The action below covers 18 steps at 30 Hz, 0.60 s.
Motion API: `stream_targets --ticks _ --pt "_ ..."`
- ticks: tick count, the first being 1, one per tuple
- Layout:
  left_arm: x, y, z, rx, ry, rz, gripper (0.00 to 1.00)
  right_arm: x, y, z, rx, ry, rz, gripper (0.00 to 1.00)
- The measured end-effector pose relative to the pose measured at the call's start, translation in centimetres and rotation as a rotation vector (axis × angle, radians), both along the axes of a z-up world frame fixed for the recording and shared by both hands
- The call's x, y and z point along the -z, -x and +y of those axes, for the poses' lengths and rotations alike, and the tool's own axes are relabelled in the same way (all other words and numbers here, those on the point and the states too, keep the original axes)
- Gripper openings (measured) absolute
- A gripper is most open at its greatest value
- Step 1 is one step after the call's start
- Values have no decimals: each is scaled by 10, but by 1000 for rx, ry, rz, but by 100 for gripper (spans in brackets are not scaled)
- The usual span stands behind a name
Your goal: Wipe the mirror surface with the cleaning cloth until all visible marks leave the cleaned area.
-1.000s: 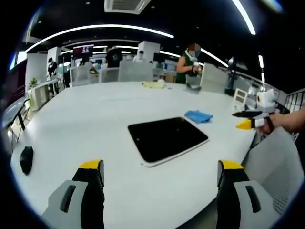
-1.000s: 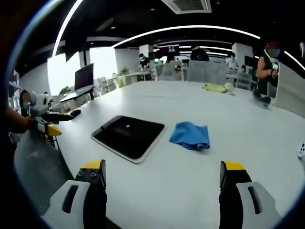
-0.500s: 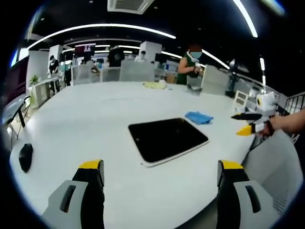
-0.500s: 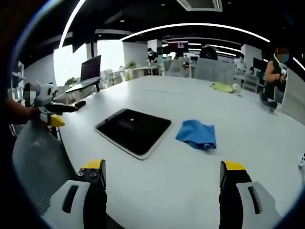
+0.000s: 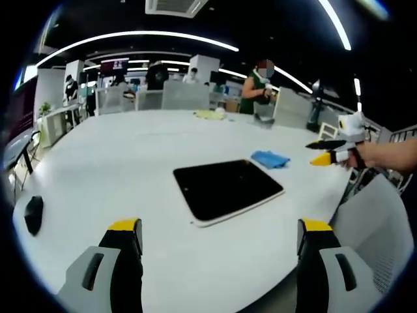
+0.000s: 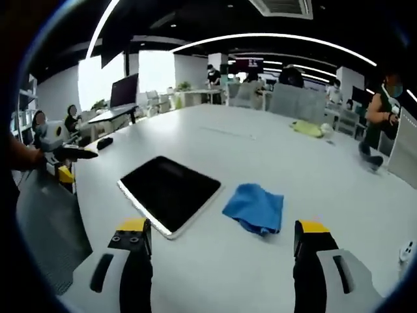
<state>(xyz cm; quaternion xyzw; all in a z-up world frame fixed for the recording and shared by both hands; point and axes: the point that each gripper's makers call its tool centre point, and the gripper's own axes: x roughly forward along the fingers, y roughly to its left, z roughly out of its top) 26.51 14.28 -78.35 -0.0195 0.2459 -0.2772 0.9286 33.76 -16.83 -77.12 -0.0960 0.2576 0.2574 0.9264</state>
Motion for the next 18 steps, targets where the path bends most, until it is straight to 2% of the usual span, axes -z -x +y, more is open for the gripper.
stream_targets --ticks 2,7,9,15,18 --pt "0 0 1 -5 2 0 99 0 -11 -1 -40 33 1 87" --pt "0 -1 1 -10 4 3 99 -3 -43 -11 -77 70 13 79" --pt "1 0 2 -11 2 4 99 -5 -54 -17 -72 90 -8 77" --pt "2 -1 3 -17 -1 10 99 -8 -84 -24 -44 74 -8 72" --pt "2 -1 3 -18 -2 14 99 -3 -94 -23 -42 78 -3 65"
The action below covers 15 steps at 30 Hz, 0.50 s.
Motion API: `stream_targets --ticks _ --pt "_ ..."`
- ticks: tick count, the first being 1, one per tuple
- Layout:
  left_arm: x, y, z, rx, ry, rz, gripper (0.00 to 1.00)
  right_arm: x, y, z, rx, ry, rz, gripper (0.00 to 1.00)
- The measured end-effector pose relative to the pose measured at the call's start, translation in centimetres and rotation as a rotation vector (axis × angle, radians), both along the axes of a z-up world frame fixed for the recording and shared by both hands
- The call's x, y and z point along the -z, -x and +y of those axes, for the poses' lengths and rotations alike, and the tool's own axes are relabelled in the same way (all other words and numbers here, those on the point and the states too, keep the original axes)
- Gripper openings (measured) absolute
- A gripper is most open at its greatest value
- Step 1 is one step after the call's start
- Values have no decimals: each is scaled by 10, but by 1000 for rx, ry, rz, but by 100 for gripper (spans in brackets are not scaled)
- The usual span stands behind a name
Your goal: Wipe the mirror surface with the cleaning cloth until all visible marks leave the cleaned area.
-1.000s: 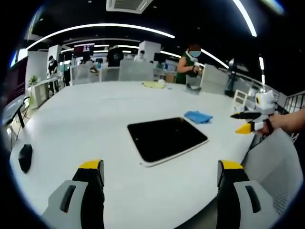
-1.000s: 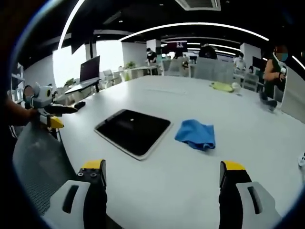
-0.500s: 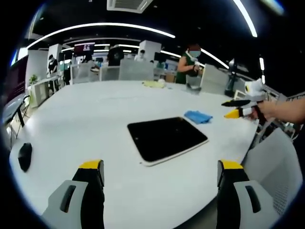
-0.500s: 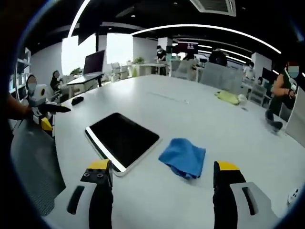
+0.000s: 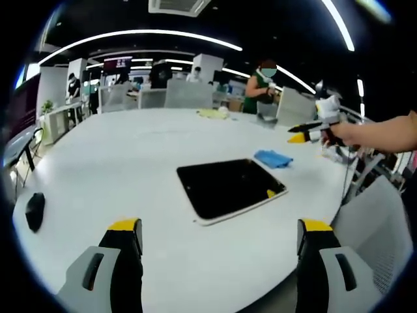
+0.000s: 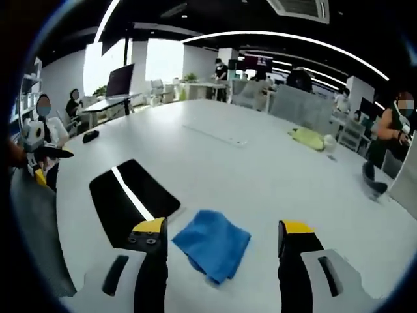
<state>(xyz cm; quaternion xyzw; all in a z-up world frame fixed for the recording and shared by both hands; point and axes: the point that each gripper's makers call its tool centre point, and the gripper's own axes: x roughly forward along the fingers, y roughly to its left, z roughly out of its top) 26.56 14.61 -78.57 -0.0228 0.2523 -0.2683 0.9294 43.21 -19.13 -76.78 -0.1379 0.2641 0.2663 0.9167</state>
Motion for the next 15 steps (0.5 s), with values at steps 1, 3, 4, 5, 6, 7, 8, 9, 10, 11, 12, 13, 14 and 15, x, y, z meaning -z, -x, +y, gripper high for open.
stream_targets --ticks 1,3,4,5,6,7,8,9,10,11,12,13,14,15 --pt "0 0 0 0 0 0 99 2 -3 1 -3 -2 2 62" --pt "0 0 0 0 5 -1 99 11 -5 3 -14 10 37 55" --pt "0 0 0 0 5 -2 99 14 -8 3 -16 17 34 54" --pt "0 0 0 0 4 -1 99 19 -10 3 -18 23 39 52" --pt "0 0 0 2 2 1 99 23 -11 3 -16 25 55 51" --pt "1 0 -1 5 -1 3 99 28 -11 2 -17 22 70 48" --pt "1 0 -1 6 -1 2 99 31 -12 2 -17 23 74 45" --pt "0 0 -1 7 -2 1 99 36 -14 1 -17 33 79 41" --pt "1 0 -1 8 -4 2 99 41 -14 0 -17 41 88 38" --pt "1 0 -1 8 -5 5 99 46 -15 -2 -12 45 101 35" --pt "1 1 -1 9 -6 6 99 51 -15 -3 -5 39 116 33" --pt "1 1 -1 9 -6 6 99 54 -15 -2 1 24 128 33" --pt "2 1 -1 9 -7 6 99 58 -14 0 7 6 143 33" --pt "2 1 -1 9 -9 8 99 60 -13 1 5 3 147 33"
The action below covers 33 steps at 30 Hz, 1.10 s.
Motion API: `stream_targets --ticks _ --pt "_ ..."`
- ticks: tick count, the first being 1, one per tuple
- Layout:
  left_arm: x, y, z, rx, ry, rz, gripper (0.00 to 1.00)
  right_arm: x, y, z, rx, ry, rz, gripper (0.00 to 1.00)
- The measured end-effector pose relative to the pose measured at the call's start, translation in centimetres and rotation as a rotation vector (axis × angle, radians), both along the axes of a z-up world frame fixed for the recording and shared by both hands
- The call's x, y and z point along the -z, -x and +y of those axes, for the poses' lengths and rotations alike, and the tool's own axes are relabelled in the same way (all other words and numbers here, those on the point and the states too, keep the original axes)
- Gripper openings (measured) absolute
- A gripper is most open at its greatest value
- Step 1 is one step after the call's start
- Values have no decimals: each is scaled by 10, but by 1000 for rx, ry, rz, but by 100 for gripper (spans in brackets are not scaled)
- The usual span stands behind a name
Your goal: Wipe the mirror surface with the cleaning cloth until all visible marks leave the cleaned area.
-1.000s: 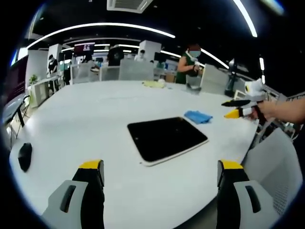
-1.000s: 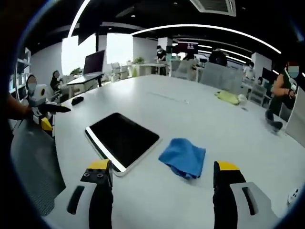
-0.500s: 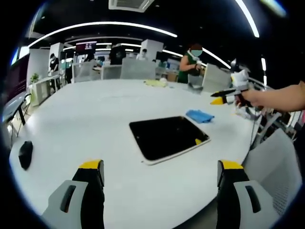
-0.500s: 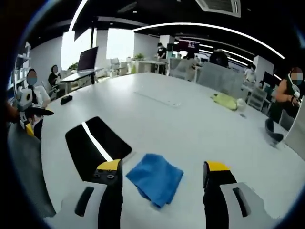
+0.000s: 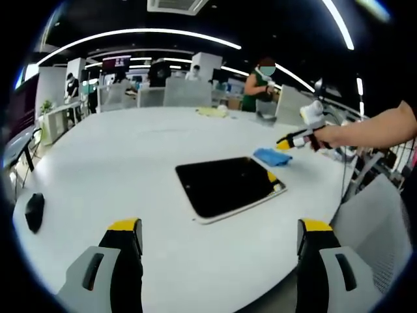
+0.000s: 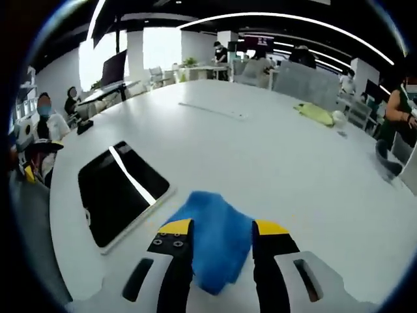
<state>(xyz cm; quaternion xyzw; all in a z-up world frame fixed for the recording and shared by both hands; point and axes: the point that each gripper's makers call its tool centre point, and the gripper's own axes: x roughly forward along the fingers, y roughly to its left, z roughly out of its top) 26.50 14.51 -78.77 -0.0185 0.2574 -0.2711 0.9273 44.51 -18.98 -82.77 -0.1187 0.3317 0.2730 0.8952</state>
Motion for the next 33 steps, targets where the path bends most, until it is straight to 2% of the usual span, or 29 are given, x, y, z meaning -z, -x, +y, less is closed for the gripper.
stream_targets --ticks 5,9,13,17,19,30,32,33 --pt "1 0 0 2 -5 4 99 22 3 4 -12 17 37 30" --pt "2 1 0 7 -9 7 99 28 0 0 14 29 38 21" --pt "3 1 -1 10 -13 9 99 29 -3 0 30 26 32 19" --pt "3 1 -1 15 -16 9 99 30 -3 6 1 60 -4 5" --pt "3 1 -1 18 -18 9 99 30 -5 4 27 59 4 3" --pt "3 1 -2 21 -23 5 99 26 -5 3 24 97 4 1" --pt "1 -1 1 16 -40 -21 99 24 -5 2 28 99 2 1" --pt "1 -1 0 17 -32 -16 99 22 -5 2 30 95 2 1"
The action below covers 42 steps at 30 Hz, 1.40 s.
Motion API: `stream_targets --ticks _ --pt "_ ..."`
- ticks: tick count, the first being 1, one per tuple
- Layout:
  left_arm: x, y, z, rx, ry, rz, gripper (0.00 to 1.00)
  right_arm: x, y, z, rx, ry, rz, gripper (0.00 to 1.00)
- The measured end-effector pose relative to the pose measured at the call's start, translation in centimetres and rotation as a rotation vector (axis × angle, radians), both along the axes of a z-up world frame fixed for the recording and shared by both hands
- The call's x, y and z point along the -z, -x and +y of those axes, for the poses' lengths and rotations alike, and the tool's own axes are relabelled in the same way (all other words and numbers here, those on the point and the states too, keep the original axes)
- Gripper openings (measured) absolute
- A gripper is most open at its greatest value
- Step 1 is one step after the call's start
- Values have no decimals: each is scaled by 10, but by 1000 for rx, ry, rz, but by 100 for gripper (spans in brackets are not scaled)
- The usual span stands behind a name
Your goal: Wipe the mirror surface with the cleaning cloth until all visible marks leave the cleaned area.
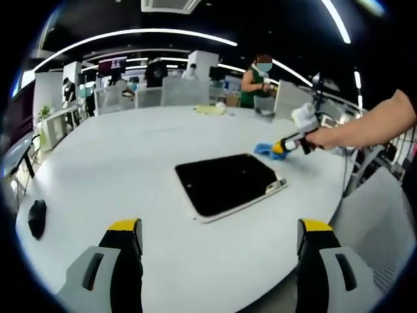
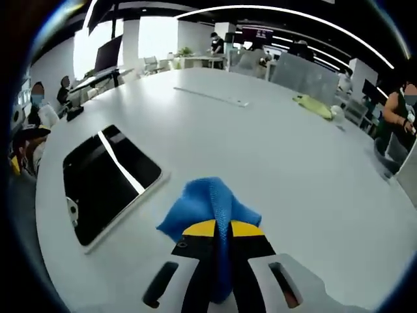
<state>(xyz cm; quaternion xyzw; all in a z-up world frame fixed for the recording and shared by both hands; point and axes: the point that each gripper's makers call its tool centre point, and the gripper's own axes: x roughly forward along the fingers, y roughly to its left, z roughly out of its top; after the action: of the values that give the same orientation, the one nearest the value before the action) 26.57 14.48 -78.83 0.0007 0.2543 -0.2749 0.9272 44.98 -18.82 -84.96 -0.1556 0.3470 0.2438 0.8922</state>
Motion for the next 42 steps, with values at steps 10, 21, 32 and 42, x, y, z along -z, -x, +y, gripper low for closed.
stream_targets --ticks 10,21,32,42 --pt "-2 -1 -1 -1 23 -6 99 -23 3 -3 53 -41 5 1" --pt "-3 1 -2 17 4 -20 99 -39 5 -4 76 -51 6 1" --pt "0 5 -8 48 -1 5 99 -60 8 -12 96 -32 0 1" --pt "-3 0 2 -21 38 5 99 -84 -4 -11 85 -40 11 1"
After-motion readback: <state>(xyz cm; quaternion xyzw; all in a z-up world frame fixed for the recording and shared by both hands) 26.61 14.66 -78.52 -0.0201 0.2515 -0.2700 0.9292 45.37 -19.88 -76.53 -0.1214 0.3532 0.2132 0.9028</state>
